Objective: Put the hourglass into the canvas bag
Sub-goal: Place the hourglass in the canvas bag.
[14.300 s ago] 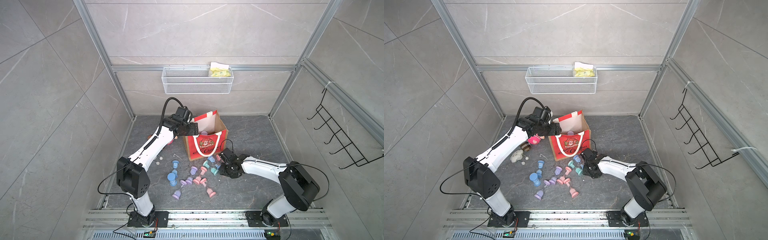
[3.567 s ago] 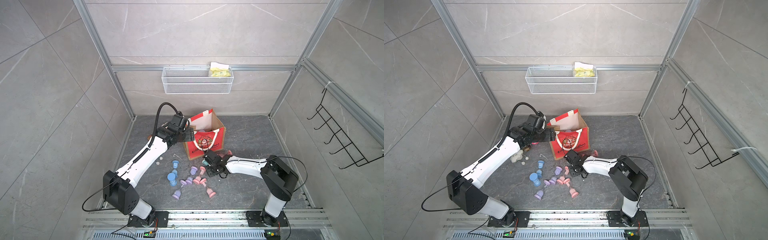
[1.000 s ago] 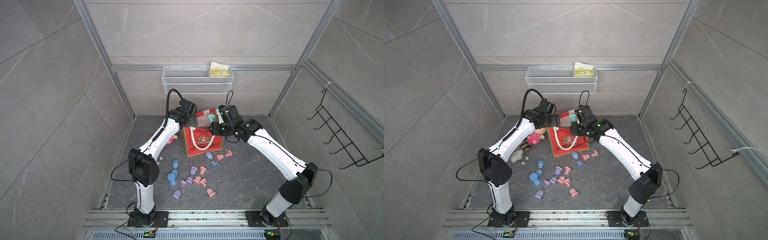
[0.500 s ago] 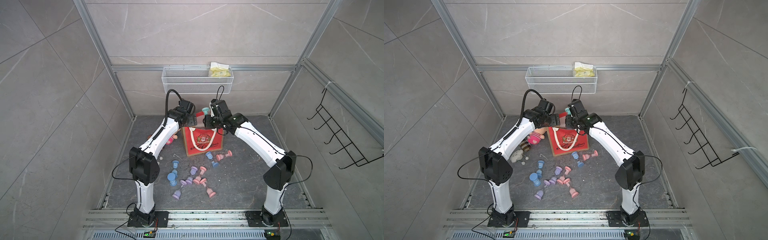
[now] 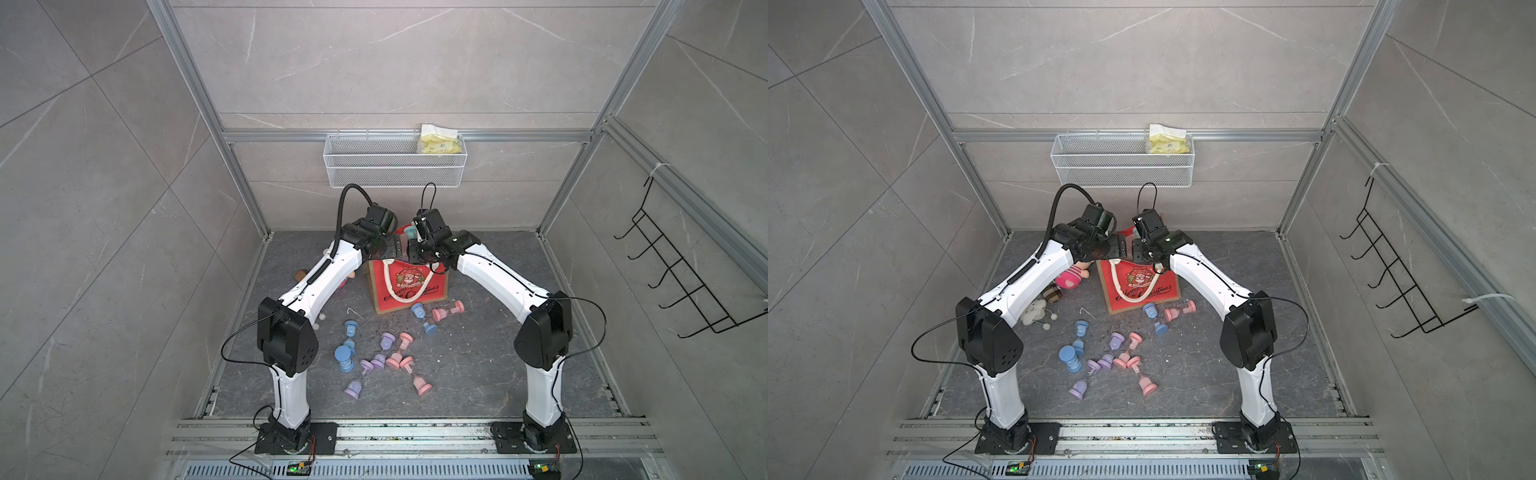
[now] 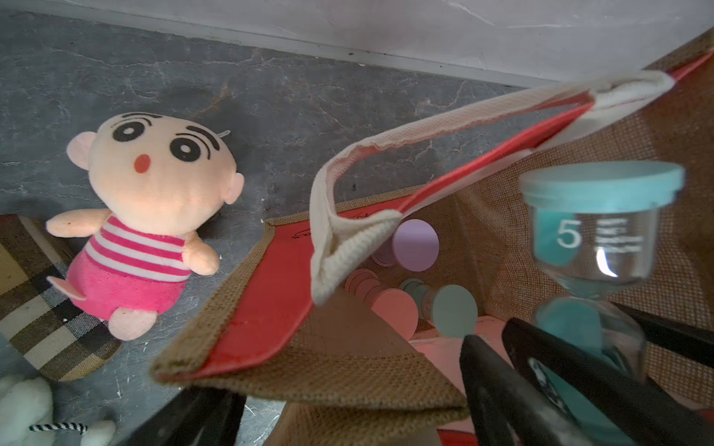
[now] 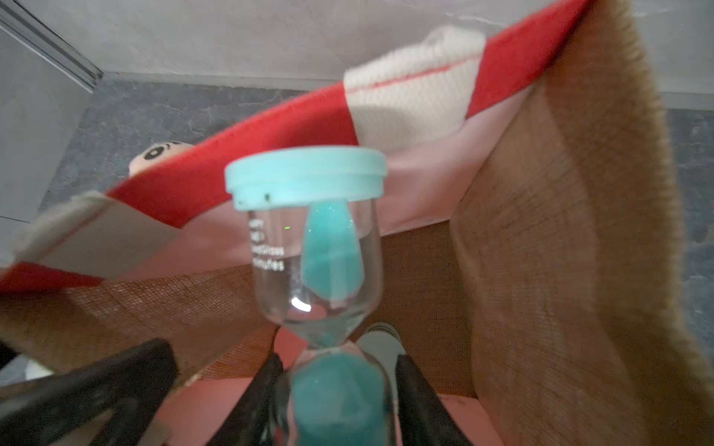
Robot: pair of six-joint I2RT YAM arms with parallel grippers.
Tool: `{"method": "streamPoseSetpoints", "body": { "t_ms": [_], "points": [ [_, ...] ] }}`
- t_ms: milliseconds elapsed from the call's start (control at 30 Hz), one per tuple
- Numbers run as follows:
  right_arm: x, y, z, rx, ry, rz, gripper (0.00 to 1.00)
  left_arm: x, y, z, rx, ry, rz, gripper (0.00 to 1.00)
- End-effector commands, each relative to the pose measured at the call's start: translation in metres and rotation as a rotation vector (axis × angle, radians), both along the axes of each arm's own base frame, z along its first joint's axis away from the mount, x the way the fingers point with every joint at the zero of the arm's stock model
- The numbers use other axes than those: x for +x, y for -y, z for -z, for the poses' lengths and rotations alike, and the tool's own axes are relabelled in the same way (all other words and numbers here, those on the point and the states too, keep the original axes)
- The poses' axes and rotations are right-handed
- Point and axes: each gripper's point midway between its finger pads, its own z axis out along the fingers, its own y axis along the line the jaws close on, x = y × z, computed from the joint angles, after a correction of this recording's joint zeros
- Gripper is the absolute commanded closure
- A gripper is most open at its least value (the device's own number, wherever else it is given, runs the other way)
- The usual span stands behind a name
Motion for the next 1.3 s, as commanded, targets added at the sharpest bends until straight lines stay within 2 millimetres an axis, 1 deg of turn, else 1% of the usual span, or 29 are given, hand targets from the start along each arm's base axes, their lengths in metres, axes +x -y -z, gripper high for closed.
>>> {"method": "streamPoseSetpoints", "body": {
  "t_ms": [0, 100, 167, 233, 333, 467, 567, 600, 733, 833, 1000, 1100, 1267],
  "points": [
    [-0.007, 0.02, -0.013, -0.032, 0.027, 0.01, 1.0, -0.017, 0.0, -0.013, -0.003, -0.016, 0.039, 0.17],
    [-0.011, 0.03, -0.01, -0.048, 0.02, 0.019, 1.0, -0.021, 0.003, -0.004, 0.008, -0.045, 0.062, 0.21],
    [-0.015, 0.031, -0.009, -0.048, 0.017, 0.013, 1.0, -0.025, 0.01, 0.0, 0.003, -0.063, 0.085, 0.22],
    [-0.018, 0.033, -0.008, -0.055, 0.011, 0.009, 1.0, -0.026, 0.013, 0.005, 0.024, -0.065, 0.097, 0.27],
    [-0.021, 0.038, -0.006, -0.071, 0.001, 0.014, 1.0, -0.026, 0.004, 0.008, 0.076, -0.069, 0.081, 0.34],
    [-0.027, 0.042, 0.0, -0.088, -0.025, 0.012, 1.0, -0.028, -0.009, 0.005, 0.126, -0.047, 0.055, 0.51],
    [-0.032, 0.042, 0.004, -0.094, -0.051, 0.005, 1.0, -0.031, -0.013, 0.003, 0.13, -0.043, 0.047, 0.59],
    [-0.035, 0.042, 0.005, -0.093, -0.064, 0.002, 1.0, -0.033, -0.014, 0.003, 0.124, -0.043, 0.045, 0.63],
    [-0.046, 0.031, 0.005, -0.049, -0.098, -0.034, 1.0, -0.037, -0.004, -0.004, 0.046, -0.033, 0.063, 0.77],
    [-0.052, 0.025, 0.004, -0.033, -0.123, -0.041, 1.0, -0.038, 0.004, -0.015, -0.026, -0.008, 0.077, 0.83],
    [-0.061, 0.01, 0.004, -0.036, -0.153, -0.073, 1.0, -0.04, 0.009, -0.031, -0.092, 0.047, 0.087, 0.99],
    [-0.061, -0.002, 0.001, -0.03, -0.162, -0.081, 1.0, -0.044, 0.012, -0.038, -0.132, 0.078, 0.106, 1.0],
    [-0.056, -0.018, 0.001, 0.016, -0.196, -0.068, 1.0, -0.052, 0.014, -0.045, -0.181, 0.095, 0.132, 1.0]
  ]
}}
